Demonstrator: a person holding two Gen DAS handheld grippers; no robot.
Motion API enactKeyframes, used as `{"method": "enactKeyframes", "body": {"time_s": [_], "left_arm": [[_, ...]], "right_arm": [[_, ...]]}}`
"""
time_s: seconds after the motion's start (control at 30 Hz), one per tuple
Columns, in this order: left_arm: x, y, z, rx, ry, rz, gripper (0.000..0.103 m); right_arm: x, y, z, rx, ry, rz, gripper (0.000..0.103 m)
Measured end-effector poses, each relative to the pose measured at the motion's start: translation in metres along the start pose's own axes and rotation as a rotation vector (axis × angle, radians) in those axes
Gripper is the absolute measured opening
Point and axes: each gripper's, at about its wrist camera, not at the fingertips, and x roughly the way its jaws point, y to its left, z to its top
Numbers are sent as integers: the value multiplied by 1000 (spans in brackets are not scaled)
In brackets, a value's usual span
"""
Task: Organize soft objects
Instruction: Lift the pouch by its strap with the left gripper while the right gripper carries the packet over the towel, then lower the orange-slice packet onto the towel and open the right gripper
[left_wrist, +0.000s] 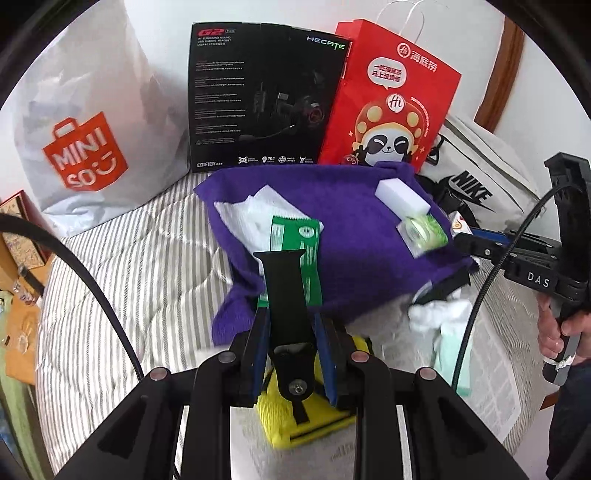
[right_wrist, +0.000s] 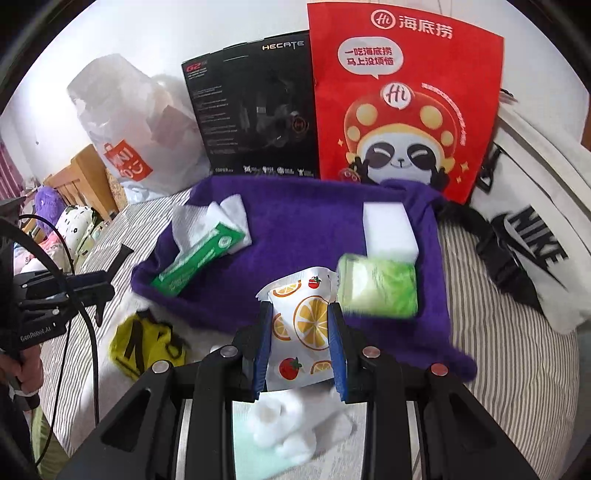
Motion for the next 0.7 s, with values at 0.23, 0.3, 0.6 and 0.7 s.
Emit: {"method": "enactKeyframes", "body": {"time_s": [0.23, 0.3, 0.6, 0.7], "left_arm": [[22, 7, 19, -3, 11, -8, 24], [26, 10, 24, -5, 14, -6, 24], [39, 24, 41, -16, 20, -8, 24], [41, 26, 44, -15, 20, -9, 24]], "right_arm": [[35, -5, 33, 15, 19, 2, 29], [48, -7, 44, 20, 24, -4, 29], [103, -23, 88, 44, 68, -31, 29], [120, -27, 96, 48, 96, -49, 29]]}}
